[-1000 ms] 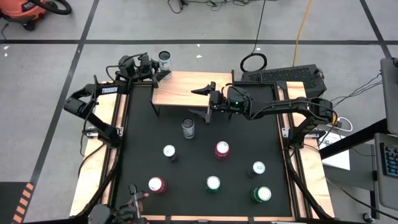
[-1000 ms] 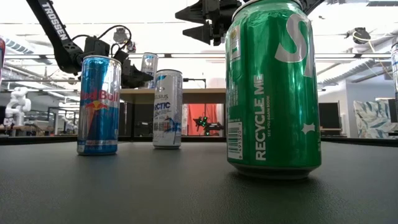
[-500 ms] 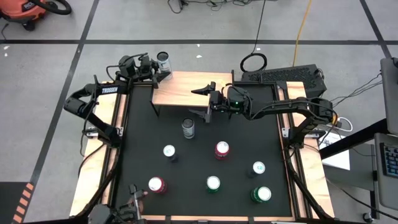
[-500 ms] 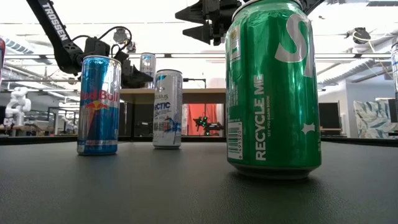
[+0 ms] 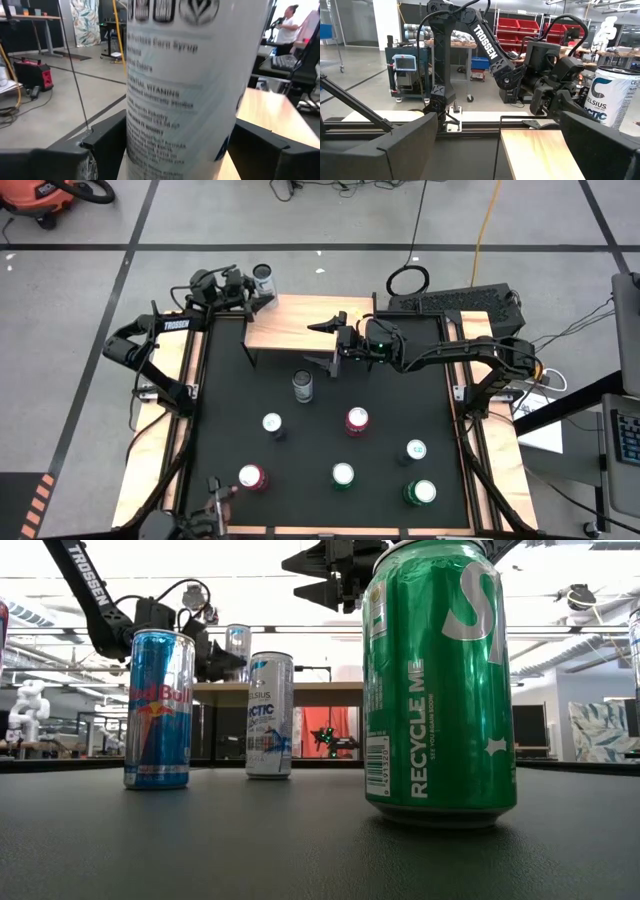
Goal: Place canned beverage on shelf
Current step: Put the right white-blue soda can on the shelf
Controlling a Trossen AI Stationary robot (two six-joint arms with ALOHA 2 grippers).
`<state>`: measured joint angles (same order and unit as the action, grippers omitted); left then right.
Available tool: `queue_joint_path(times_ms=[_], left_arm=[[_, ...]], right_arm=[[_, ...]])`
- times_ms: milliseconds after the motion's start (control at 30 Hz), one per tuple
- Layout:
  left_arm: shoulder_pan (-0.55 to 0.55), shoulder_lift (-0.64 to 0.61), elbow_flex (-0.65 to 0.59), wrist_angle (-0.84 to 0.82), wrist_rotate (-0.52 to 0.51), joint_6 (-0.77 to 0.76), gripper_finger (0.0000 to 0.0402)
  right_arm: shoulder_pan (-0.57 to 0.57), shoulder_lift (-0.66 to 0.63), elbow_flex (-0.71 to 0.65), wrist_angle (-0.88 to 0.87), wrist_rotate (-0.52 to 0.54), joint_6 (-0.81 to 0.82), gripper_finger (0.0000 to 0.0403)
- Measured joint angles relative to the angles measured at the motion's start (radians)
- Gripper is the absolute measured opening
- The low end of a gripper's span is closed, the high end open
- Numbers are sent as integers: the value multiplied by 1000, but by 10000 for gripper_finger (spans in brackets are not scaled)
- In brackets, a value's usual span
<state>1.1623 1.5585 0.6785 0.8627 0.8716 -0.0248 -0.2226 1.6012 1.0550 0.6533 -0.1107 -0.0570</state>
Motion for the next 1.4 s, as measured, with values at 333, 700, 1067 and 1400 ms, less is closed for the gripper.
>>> queue_joint_path(times_ms=[333,700,1067,1400], left_arm=[[9,-2,0,29,13,-33,312],[17,-54,0,66,14,-99,312],[22,-128,0,62,14,-129,312],[55,-188,0,69,15,-154,312]], right_arm=[[0,0,0,-18,-24,0,400],[0,0,0,-23,-25,0,400],[0,0,0,-33,-25,0,400],[0,0,0,-35,-25,0,400]])
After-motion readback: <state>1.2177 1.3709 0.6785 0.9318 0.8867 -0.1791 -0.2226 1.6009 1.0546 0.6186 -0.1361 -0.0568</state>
